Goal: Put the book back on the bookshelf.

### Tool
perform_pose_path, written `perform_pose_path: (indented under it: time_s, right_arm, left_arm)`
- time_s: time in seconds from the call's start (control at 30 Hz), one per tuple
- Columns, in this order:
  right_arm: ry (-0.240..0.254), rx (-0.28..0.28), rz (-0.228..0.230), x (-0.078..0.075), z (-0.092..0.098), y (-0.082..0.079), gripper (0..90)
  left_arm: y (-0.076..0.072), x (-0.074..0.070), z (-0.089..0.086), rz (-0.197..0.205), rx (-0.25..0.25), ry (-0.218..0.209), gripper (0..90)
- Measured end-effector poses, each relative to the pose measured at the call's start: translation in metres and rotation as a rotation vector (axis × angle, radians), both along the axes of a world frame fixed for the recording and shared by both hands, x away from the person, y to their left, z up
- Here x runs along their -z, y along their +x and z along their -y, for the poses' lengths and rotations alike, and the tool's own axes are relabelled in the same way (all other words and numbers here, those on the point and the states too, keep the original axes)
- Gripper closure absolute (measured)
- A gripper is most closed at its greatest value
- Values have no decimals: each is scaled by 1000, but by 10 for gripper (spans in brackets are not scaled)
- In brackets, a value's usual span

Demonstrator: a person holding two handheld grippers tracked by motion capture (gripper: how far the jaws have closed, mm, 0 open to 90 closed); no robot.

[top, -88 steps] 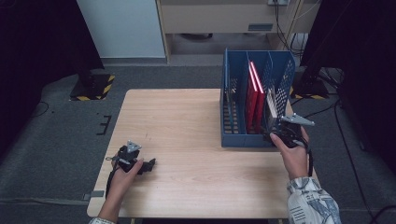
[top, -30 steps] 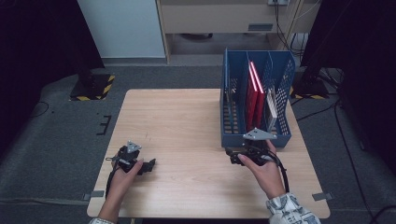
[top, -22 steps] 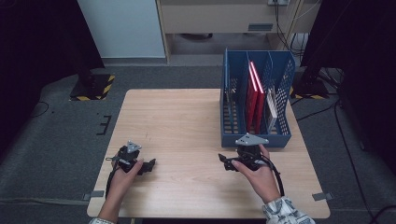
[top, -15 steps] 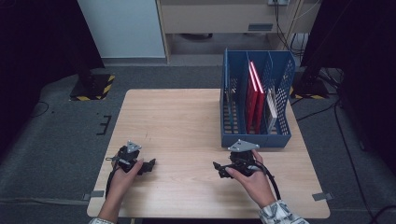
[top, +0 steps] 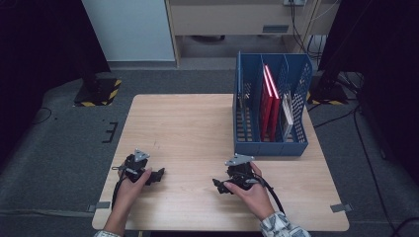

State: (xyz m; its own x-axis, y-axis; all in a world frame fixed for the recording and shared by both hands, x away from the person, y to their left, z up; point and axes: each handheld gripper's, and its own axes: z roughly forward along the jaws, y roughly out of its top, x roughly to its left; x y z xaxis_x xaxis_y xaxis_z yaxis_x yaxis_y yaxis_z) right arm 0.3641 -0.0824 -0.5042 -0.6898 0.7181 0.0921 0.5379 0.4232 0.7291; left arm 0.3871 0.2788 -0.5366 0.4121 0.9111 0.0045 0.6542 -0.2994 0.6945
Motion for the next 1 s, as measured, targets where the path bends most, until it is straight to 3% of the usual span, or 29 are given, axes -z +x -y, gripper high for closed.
perform_pose_path:
  time_s: [0.33, 0.5, 0.57, 0.67, 1.0]
  right_arm:
    - [-34, 17, -10, 19, -23, 9, 77]
    - [-57, 66, -22, 28, -24, 13, 79]
    - [-57, 90, -5, 31, -23, 14, 78]
    - [-73, 95, 34, 34, -22, 12, 66]
    - [-80, 108, 30, 35, -22, 13, 44]
  left_arm:
    - [0, 0, 0, 0, 3, 0, 0]
    - [0, 0, 0, 0, 3, 0, 0]
    - [0, 0, 0, 0, 3, 0, 0]
    - [0, 0, 0, 0, 3, 0, 0]
    - [0, 0, 0, 0, 4, 0, 0]
